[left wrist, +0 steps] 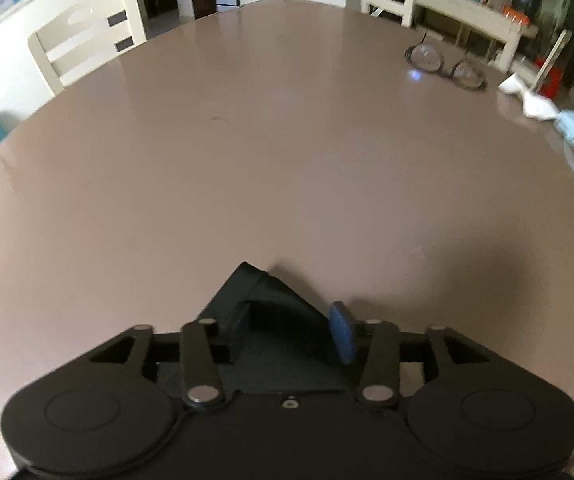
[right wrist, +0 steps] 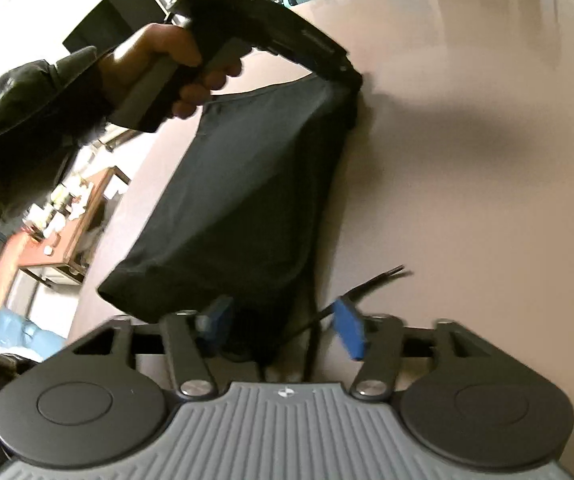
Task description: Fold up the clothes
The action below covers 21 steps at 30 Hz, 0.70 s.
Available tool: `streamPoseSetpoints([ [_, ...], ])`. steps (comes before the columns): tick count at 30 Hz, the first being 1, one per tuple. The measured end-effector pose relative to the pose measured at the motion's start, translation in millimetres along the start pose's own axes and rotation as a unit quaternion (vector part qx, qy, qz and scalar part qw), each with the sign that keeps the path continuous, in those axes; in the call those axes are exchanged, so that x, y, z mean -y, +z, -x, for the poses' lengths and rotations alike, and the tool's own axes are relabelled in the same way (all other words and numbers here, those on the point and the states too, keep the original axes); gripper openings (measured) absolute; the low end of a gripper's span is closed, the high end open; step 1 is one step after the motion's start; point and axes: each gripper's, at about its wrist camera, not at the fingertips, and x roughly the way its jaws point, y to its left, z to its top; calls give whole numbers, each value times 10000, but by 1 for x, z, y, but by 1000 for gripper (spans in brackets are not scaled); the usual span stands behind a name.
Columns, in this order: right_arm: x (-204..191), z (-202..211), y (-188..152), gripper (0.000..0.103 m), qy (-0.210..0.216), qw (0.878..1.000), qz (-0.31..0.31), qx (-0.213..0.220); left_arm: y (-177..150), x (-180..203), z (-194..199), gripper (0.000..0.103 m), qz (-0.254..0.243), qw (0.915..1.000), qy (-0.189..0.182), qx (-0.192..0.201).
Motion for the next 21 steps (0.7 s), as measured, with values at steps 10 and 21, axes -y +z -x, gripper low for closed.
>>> streamPoseSetpoints([
  [10, -23, -11, -3, 22, -265, 9987, 430, -56, 1, -4, -2, 26, 315, 9991, 295, 18],
  [21, -20, -2, -10, 14, -382, 9985, 372, -75, 5, 0, -1, 21, 452, 9974, 551, -42],
])
